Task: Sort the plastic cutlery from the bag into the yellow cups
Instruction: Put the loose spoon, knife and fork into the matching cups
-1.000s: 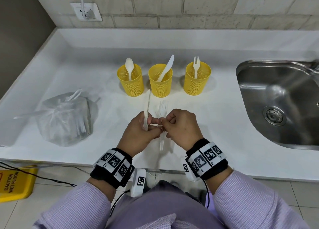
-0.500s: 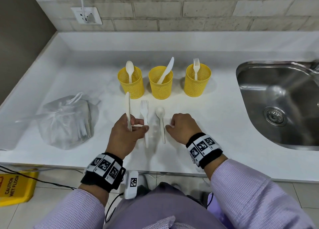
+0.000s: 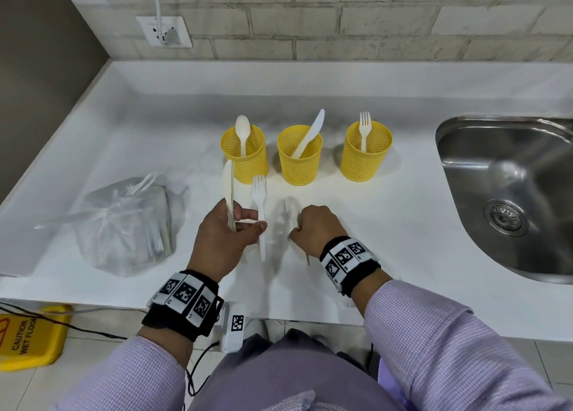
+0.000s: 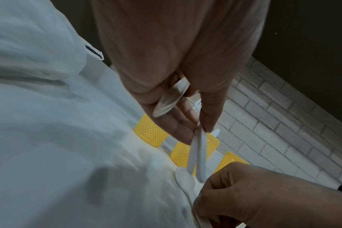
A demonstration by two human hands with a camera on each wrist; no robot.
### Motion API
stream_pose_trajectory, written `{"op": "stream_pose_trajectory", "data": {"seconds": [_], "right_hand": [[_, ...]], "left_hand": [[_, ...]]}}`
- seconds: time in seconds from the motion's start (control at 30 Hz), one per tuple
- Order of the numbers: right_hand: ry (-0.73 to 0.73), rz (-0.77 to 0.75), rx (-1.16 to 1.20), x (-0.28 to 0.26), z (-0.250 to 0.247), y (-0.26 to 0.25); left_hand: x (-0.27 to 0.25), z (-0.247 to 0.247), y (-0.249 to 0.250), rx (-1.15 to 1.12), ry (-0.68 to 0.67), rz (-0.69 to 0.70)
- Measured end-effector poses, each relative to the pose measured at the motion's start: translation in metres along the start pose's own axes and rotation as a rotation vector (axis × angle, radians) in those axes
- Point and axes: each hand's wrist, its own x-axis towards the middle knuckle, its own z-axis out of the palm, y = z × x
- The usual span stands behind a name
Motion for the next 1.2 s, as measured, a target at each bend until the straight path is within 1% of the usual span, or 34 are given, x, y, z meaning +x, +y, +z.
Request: {"op": "stream_pose_trajectory", "data": {"seconds": [0.1,0.2,0.33,0.5,0.63,0.77,0.87,1.03,1.13,1.2], "right_hand": [[-0.015,-0.017,0.039,0.004,0.004,-0.004],[0.005,-0.101,0.126,0.006,0.000,-0.011],[0.152,-0.208,0.372,0.005,-0.018,-0.027],[0.304,-0.341,0.636,0.023,-0.056,-0.072],[0.379,-0.367,0.766,0.037,-0.086,-0.102],[0.447,-0.328,0.745,0.061,-0.097,-0.121],[0.490,-0.283,0.647,0.078,-0.094,-0.131],[0.418,-0.183,0.511,0.099,-0.080,-0.135],[0.366,-0.139,0.484,0.102,-0.075,-0.136],[0.370,-0.125,0.470,0.100,-0.073,-0.135]], "left_hand": [[0.008,-0.005,0.003,-0.003,-0.008,0.002],[0.020,-0.014,0.006,-0.015,-0.004,0.022],[0.032,-0.028,0.012,-0.066,0.019,0.031],[0.053,-0.055,0.021,-0.081,0.016,0.059],[0.065,-0.070,0.022,-0.075,0.001,0.064],[0.076,-0.080,0.023,-0.083,-0.024,0.061],[0.080,-0.084,0.026,-0.092,-0.050,0.054],[0.085,-0.090,0.030,-0.068,-0.091,0.070],[0.086,-0.091,0.033,-0.067,-0.116,0.076],[0.087,-0.092,0.035,-0.071,-0.131,0.079]]}}
